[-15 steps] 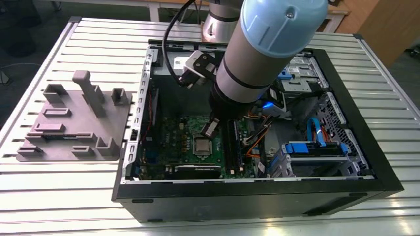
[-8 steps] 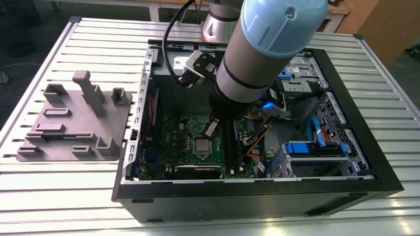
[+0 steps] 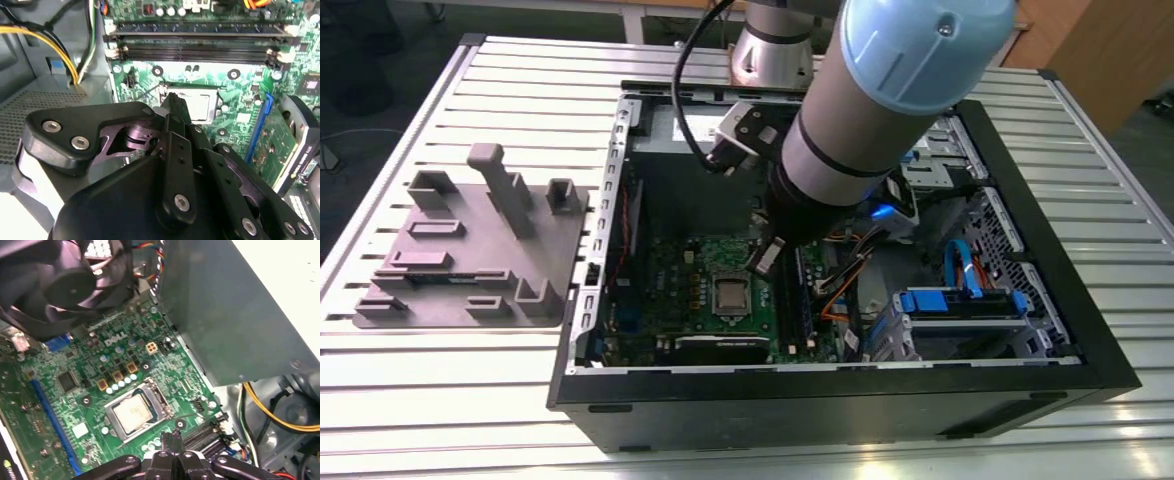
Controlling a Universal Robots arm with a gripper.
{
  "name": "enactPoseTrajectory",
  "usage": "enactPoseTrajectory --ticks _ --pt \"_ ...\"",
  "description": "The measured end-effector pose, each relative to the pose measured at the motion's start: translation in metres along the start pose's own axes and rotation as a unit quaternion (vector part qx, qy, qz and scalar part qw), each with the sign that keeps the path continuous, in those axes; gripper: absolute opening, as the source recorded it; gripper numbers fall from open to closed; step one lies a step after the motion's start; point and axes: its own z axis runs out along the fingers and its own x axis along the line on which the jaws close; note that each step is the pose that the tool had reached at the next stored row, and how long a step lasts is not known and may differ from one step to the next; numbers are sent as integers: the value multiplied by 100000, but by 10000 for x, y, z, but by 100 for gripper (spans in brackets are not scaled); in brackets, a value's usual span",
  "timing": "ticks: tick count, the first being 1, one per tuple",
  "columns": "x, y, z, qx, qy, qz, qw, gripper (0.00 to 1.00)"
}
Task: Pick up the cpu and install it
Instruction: 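Install the first cpu locking lever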
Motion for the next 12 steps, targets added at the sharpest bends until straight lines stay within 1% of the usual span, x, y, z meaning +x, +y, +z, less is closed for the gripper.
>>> enactPoseTrajectory --ticks 2,4,9,12 --pt "-51 -14 4 0 -7 6 100000 10" --pt "-112 -14 12 -2 -6 1 100000 10" --pt "-255 34 38 3 0 1 100000 10" --pt "-274 34 41 -2 -10 5 100000 10"
